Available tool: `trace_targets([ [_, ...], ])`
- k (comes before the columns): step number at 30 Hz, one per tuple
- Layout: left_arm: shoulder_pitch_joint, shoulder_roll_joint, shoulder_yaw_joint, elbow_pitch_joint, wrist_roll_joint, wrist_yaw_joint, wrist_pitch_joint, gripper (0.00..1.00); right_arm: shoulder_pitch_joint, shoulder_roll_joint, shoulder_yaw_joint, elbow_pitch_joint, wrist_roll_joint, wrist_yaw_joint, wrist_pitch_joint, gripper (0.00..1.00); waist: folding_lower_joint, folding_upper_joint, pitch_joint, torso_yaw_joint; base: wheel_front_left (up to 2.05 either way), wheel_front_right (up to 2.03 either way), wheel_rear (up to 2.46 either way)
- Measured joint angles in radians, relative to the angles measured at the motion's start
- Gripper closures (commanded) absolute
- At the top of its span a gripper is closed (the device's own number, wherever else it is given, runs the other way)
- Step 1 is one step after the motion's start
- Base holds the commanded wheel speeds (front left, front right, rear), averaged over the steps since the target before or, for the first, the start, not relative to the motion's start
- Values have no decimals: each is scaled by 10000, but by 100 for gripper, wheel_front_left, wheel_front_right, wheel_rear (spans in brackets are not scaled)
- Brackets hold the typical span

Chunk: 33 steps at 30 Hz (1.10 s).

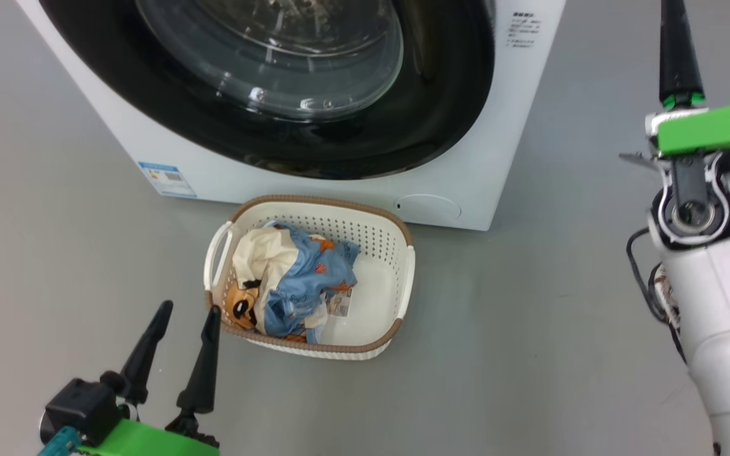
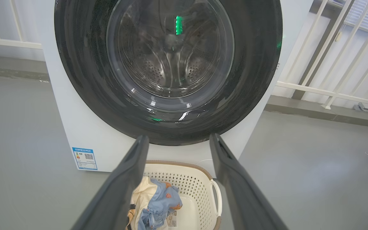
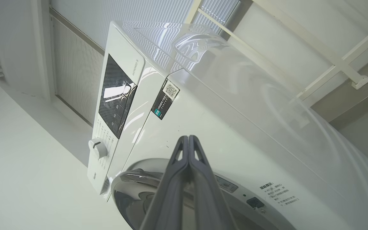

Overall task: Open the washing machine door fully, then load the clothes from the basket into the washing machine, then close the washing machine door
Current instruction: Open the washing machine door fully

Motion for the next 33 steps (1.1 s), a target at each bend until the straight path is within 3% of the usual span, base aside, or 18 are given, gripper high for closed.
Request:
trace_targets([
  [6,-368,50,-230,-67,-107,0,0,0,-1017,-460,499,639,1507,0,1262,100,0,0,399,248,0,0,0],
  [18,-977,84,-535,-81,-430,0,-2,0,-2590,-966,1231,2105,3049,0,4518,100,1,0,1300,709,0,0,0],
  [33,-1431,140,-851,-178,-644,0,-2,0,-3985,-1170,1260,3101,3519,0,5668,100,0,0,2143,1073,0,0,0],
])
